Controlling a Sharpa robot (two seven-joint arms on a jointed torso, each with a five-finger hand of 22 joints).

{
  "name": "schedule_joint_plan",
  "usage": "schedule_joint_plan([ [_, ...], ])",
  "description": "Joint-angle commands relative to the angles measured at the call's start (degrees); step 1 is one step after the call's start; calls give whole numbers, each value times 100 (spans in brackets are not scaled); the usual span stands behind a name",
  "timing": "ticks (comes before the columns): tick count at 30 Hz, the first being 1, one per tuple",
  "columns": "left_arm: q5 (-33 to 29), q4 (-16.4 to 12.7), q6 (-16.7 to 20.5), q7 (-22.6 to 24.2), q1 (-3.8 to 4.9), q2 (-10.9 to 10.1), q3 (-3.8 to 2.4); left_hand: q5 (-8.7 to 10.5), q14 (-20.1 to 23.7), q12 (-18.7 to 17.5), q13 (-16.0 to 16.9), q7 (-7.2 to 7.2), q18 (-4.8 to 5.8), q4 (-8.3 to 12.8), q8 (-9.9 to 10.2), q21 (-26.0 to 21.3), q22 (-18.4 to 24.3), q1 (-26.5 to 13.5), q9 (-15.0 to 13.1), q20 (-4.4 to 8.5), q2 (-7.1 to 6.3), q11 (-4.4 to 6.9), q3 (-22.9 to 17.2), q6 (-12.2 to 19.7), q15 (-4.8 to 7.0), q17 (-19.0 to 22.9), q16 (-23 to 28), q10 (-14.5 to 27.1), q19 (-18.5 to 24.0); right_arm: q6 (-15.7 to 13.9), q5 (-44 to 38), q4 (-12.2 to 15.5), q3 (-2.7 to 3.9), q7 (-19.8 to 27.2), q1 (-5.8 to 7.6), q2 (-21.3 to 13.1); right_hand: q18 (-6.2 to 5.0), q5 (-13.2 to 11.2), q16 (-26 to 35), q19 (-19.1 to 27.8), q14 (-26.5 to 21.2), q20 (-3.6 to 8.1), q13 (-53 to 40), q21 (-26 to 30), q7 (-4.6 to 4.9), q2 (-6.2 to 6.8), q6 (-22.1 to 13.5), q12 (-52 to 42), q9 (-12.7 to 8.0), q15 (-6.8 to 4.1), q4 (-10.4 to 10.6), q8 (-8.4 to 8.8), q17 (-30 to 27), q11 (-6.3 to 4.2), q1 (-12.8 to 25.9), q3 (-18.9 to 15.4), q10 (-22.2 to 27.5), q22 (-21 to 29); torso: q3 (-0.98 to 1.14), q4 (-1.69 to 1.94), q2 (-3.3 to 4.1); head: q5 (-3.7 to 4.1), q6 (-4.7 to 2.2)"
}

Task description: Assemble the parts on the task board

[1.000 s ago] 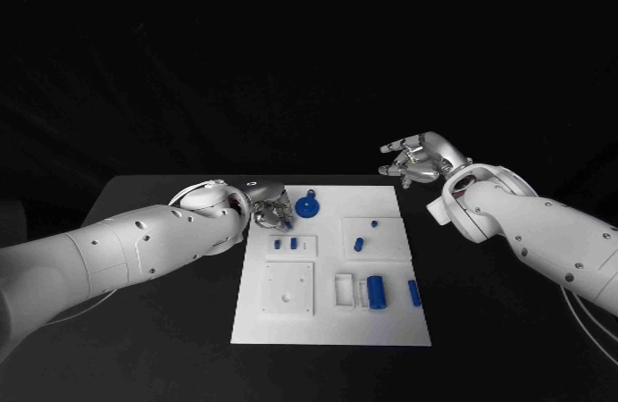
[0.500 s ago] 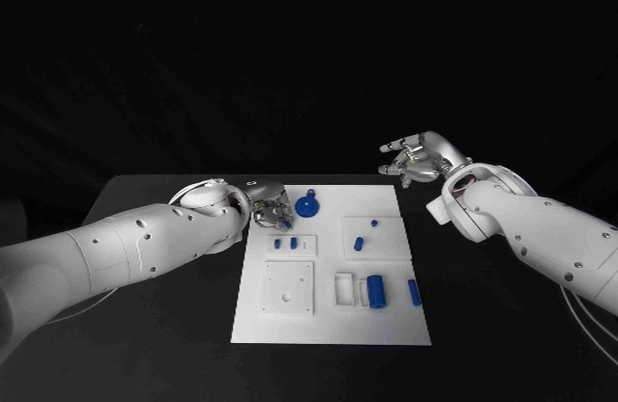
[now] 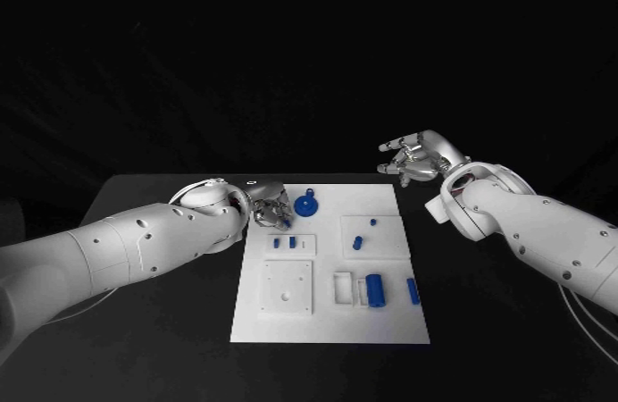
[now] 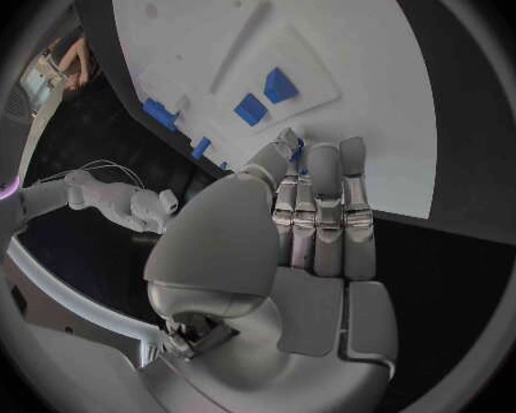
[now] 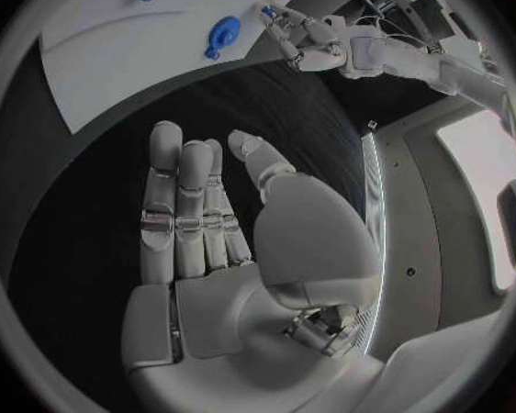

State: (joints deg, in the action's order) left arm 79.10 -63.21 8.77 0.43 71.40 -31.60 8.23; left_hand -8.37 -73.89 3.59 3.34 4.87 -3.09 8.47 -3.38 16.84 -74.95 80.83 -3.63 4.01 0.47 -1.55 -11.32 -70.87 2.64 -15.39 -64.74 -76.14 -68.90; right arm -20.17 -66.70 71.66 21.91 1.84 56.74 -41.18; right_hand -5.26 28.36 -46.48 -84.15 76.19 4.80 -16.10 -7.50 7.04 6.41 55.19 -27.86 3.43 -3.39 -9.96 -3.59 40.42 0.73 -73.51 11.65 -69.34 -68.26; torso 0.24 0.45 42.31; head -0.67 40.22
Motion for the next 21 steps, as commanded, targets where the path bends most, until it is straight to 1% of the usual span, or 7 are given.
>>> schedule_joint_plan([
  [1, 3, -26, -104, 30, -32, 27, 27, -21, -15, -24, 10, -5, -73, 20, -24, 22, -115, 1, -15, -13, 45, -7, 12, -25, 15, 6, 25, 8, 26, 25, 8, -6, 3, 68, -1, 15, -96, 24, -23, -112, -34, -33, 5, 35, 18, 9, 54, -21, 7, 11, -5, 12, -9, -5, 51, 38, -32, -5, 6, 7, -5, -9, 4],
  [9, -13, -53, -155, 54, -32, 37, 71, -15, -4, -24, 10, -9, -70, 22, -25, 18, -115, -1, -16, -14, 45, -3, 18, -36, 16, 8, 31, -4, 36, 35, 9, -23, 3, 69, -2, 29, -96, 24, -23, -112, -34, -33, 5, 35, 18, 9, 54, -21, 7, 11, -5, 12, -9, -5, 51, 38, -32, -5, 1, 0, -3, -17, 8],
  [17, 15, -67, -141, 39, -32, 53, 83, -19, -5, -24, 10, -9, -67, 34, -23, 22, -118, 7, -16, -10, 47, 2, 22, -47, 19, 7, 30, -18, 37, 39, 11, -31, 3, 71, -2, 34, -96, 24, -23, -112, -34, -33, 5, 35, 18, 9, 54, -21, 7, 11, -5, 12, -9, -5, 51, 38, -32, -5, -2, 2, -2, -7, 6],
  [21, 70, -33, -243, -100, -32, 61, 86, 18, 24, -25, 9, -5, -59, 26, -19, 19, -117, -4, -12, -18, 50, -10, 30, -8, 7, 6, 30, 18, 57, 48, 11, -33, 3, 66, -2, 32, -96, 24, -23, -112, -34, -33, 5, 35, 18, 9, 54, -21, 7, 11, -5, 12, -9, -5, 51, 38, -32, -5, -1, 6, -5, -2, 6],
])
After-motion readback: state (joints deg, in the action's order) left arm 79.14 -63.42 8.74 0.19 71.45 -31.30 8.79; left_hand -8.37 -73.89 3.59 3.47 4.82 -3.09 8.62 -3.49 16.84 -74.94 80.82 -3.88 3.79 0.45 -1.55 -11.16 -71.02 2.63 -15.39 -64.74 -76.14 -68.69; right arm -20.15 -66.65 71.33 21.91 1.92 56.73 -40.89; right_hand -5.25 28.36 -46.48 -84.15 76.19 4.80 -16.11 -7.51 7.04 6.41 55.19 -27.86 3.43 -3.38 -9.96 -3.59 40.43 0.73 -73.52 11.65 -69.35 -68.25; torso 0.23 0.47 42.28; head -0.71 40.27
